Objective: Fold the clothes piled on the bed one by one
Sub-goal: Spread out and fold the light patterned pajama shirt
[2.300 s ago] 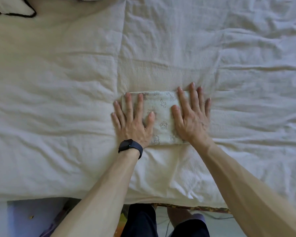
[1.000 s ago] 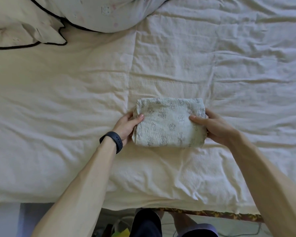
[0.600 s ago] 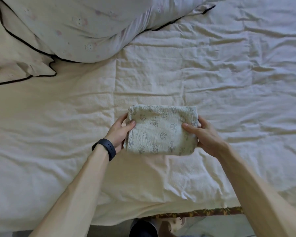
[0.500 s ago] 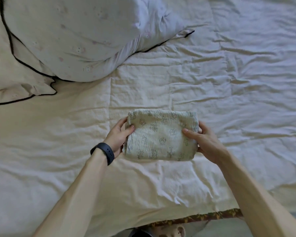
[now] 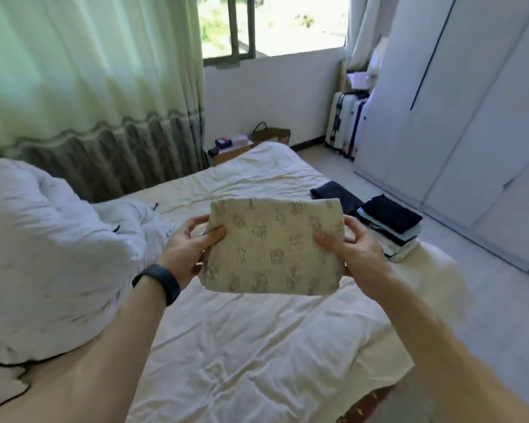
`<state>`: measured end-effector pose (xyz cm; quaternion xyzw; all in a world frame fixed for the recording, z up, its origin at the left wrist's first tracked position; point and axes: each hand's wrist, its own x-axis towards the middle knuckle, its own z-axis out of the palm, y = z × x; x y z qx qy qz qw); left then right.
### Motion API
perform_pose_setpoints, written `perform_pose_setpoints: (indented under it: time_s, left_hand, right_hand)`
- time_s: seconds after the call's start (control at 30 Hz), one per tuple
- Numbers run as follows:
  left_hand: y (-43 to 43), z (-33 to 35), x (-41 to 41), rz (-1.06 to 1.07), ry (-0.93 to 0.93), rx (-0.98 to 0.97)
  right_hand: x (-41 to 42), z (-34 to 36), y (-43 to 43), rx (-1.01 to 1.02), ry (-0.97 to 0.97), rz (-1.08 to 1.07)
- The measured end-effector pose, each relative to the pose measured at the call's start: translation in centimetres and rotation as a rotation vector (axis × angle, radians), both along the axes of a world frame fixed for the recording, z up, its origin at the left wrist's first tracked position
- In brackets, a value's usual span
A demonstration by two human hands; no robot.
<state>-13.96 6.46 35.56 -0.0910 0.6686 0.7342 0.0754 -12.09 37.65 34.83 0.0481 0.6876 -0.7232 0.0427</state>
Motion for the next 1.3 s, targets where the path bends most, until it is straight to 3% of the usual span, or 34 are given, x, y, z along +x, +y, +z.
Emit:
perform_pose_setpoints:
  time_s: [0.2,0.43,0.67,0.97,1.3]
  left_hand:
    - [11.5,7.6,-0.5,-0.158,0.110,0.029]
    - [21.2,10.9,-0.6,-0.405,0.145,0.089]
    - [26.3,7.0,0.4,-0.592,0.084,0.064]
    - [35.5,0.7,3.5,-0.974,-0.122,0.028]
    - [54.2,0.5,3.9,-1.001,-0.018,-0.055]
  right_hand:
    - [5.2,8.0,10.2,0.042,0.142,-0.237]
    - [11.3,11.5,17.5,0.092,0.199,-0.561]
    - [19.2,8.2,18.9,0.101,0.136,-0.657]
    - [27.1,0.8,21.8,0.108,0.010,-1.038]
    - [28.4,-1.0,36.0,0.075,0.024,-1.197]
